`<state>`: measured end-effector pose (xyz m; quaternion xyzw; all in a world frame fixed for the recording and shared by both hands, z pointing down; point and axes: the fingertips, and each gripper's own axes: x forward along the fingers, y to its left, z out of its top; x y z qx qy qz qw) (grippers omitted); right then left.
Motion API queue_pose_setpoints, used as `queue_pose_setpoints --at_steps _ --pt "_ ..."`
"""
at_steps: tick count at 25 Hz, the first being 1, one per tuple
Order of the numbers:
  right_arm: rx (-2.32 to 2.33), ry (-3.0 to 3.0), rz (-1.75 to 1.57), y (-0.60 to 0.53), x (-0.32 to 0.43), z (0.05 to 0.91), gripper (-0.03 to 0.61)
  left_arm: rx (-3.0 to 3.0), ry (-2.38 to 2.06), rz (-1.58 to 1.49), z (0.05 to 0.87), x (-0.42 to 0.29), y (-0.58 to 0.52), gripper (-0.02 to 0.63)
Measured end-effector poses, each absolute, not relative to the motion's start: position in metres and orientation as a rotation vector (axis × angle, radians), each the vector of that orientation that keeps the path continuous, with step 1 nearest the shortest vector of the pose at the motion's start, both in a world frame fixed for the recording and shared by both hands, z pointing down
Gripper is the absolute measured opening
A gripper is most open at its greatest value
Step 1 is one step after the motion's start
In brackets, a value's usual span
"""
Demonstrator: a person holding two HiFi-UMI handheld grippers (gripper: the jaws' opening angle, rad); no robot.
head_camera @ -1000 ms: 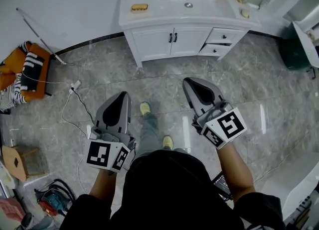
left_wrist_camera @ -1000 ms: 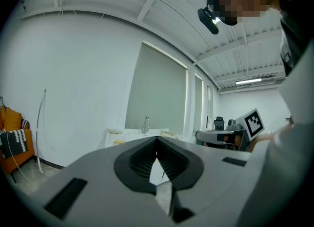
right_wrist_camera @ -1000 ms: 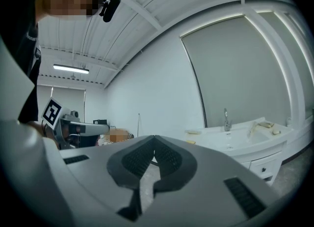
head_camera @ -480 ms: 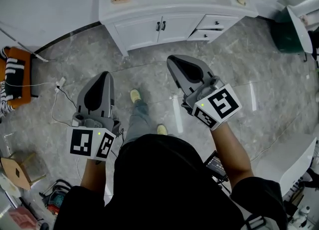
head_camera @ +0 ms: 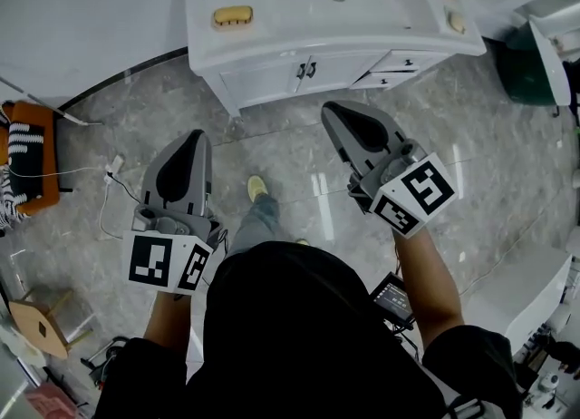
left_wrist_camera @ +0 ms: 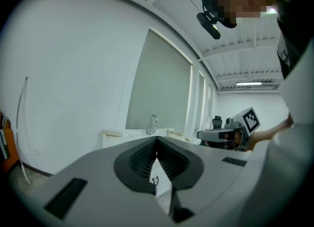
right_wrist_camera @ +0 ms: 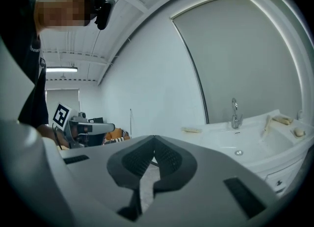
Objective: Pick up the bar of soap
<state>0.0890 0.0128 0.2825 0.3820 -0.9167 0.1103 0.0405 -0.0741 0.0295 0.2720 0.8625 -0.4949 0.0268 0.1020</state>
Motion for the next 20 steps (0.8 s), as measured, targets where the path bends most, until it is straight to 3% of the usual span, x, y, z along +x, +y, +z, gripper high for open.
queue_pose_setpoints --at_steps 20 --pt "1.110 -2.754 0.298 -0.110 0.008 0.291 0.009 2.494 -1.485 0.032 0.281 -0.151 -0.086 0.006"
